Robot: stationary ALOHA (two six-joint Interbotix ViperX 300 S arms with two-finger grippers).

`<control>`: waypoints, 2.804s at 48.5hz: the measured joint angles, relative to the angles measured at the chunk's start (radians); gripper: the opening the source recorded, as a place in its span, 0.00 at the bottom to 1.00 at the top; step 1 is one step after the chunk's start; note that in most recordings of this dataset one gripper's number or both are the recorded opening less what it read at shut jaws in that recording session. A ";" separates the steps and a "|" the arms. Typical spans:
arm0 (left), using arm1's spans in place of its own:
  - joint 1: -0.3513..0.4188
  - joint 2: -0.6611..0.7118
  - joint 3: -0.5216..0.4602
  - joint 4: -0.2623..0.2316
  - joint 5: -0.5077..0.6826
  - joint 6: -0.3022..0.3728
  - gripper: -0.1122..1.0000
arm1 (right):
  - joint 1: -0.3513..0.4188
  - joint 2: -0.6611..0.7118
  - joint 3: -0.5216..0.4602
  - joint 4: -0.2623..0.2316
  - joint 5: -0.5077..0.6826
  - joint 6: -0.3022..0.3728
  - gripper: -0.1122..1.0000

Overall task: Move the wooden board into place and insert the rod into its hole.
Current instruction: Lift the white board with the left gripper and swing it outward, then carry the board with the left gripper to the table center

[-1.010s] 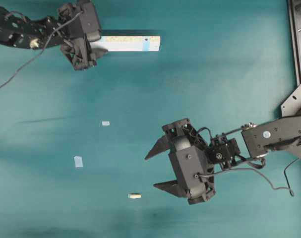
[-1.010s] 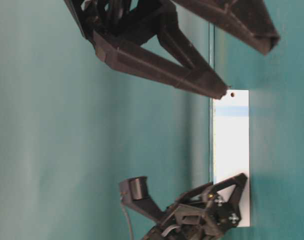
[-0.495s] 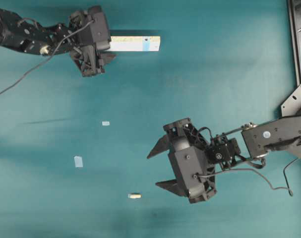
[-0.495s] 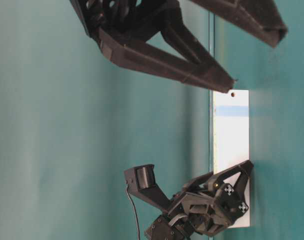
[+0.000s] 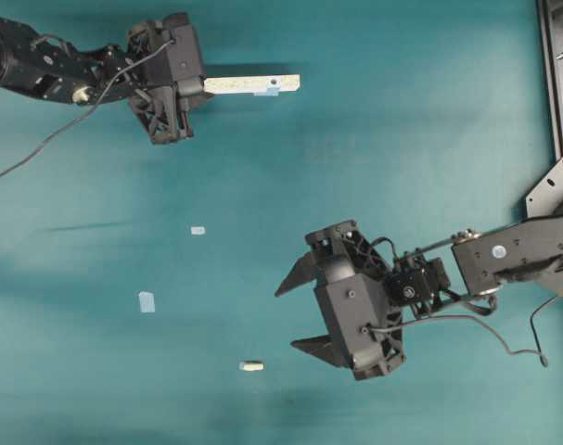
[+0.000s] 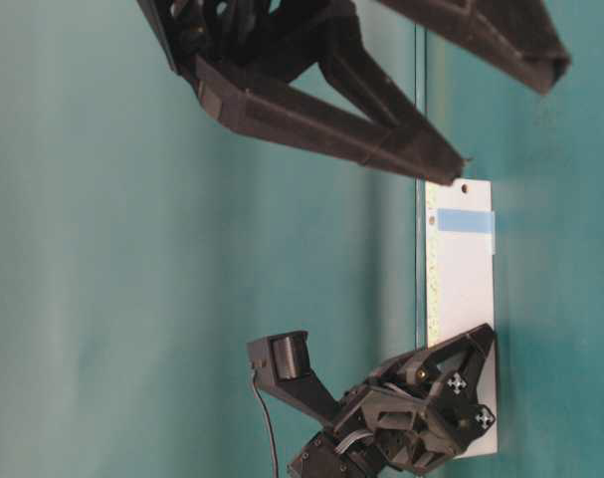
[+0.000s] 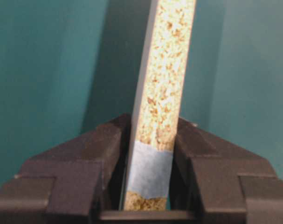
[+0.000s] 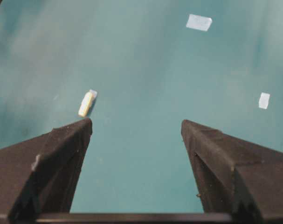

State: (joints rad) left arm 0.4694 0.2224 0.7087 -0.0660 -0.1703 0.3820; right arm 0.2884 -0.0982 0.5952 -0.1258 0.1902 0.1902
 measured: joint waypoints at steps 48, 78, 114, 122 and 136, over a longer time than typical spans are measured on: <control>-0.278 -0.005 -0.196 -0.002 0.095 -0.333 0.31 | 0.002 -0.106 -0.005 0.000 0.003 0.000 0.87; -0.423 0.189 -0.440 -0.002 0.098 -0.408 0.31 | 0.002 -0.138 -0.017 0.000 0.008 0.000 0.87; -0.443 0.344 -0.611 -0.002 0.098 -0.416 0.31 | 0.002 -0.140 -0.017 0.000 0.008 0.000 0.88; -0.443 0.344 -0.612 -0.002 0.107 -0.414 0.31 | 0.000 -0.140 -0.009 0.000 0.006 -0.002 0.87; -0.443 0.344 -0.618 -0.002 0.141 -0.414 0.31 | 0.000 -0.140 -0.002 -0.025 0.005 -0.005 0.87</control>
State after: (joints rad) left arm 0.0261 0.5660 0.0905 -0.0675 -0.0291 -0.0322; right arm 0.2884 -0.2378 0.5937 -0.1503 0.1948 0.1856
